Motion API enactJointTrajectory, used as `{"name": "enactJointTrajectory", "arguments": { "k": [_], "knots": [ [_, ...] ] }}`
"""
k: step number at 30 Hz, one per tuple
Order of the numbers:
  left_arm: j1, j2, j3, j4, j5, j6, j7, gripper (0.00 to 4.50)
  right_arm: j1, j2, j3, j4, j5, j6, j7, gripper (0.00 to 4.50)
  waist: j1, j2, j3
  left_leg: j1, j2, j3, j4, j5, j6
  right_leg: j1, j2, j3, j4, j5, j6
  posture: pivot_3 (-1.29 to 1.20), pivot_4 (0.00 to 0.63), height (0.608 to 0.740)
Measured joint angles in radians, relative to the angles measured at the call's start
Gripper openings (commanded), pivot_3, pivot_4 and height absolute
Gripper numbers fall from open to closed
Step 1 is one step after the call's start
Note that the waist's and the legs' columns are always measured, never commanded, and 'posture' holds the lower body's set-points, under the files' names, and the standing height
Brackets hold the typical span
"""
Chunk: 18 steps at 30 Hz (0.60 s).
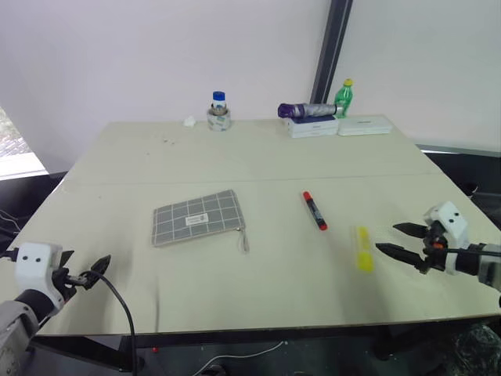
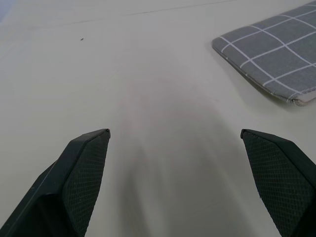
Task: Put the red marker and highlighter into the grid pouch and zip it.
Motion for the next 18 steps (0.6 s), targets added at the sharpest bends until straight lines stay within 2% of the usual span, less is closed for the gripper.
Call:
{"name": "enactJointTrajectory", "arguments": {
  "k": [11, 18],
  "knots": [
    [-0.025, 0.001, -0.028, 0.0, 0.02, -0.004, 0.001, 4.47, -0.036, 0.009, 0.02, -0.027, 0.0, 0.001, -0.031, 4.14, -0.001, 0.0, 0.0, 0.0, 0.0, 0.0, 0.0, 0.0, 0.0, 0.0, 0.0, 0.0, 0.0, 0.0, 0.0, 0.0, 0.15, 0.74],
    [-0.049, 0.019, -0.096, 0.002, 0.106, -0.072, 0.0, 4.47, -0.137, 0.127, 0.144, -0.179, 0.003, 0.053, -0.105, 4.14, -0.001, 0.0, 0.0, 0.0, 0.001, 0.0, 0.0, 0.0, 0.0, -0.001, 0.001, 0.0, 0.0, 0.001, -0.001, 0.0, 0.15, 0.74]
  ]
}}
